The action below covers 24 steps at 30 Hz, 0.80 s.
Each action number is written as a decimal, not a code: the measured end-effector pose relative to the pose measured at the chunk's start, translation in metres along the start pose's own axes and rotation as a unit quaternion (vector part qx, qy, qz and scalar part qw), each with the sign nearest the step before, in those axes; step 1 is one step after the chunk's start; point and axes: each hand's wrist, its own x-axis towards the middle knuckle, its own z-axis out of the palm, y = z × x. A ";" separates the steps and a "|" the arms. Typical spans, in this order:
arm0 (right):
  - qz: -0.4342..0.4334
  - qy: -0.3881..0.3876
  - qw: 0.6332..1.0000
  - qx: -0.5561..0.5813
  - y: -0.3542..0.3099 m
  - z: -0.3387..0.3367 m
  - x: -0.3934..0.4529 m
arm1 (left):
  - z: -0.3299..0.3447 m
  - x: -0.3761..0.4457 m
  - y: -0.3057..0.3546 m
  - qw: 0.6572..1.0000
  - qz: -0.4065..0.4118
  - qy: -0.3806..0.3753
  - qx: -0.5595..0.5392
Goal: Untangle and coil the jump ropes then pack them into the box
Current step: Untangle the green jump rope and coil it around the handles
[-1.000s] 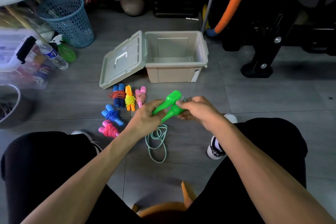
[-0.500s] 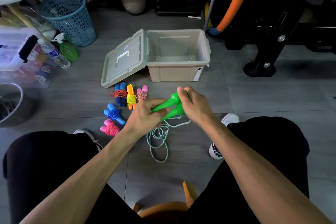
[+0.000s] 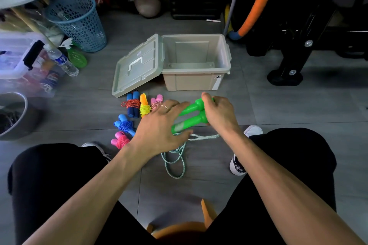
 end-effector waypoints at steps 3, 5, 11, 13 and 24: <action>0.011 -0.010 1.000 -0.008 0.002 0.003 -0.002 | 0.001 0.002 0.006 0.981 -0.025 -0.089 0.170; -0.009 -0.039 0.998 -0.039 0.003 0.007 -0.007 | 0.006 0.004 0.009 0.967 -0.089 -0.131 0.201; -0.011 -0.092 0.994 -0.058 0.000 0.007 -0.003 | 0.006 0.001 0.003 0.971 -0.142 -0.149 0.125; -0.011 -0.141 0.988 -0.067 -0.003 0.003 -0.003 | 0.003 0.000 -0.004 0.970 -0.169 -0.170 0.031; -0.022 -0.251 0.965 0.072 -0.021 -0.029 0.002 | -0.027 -0.007 -0.025 0.924 -0.178 -0.211 -0.263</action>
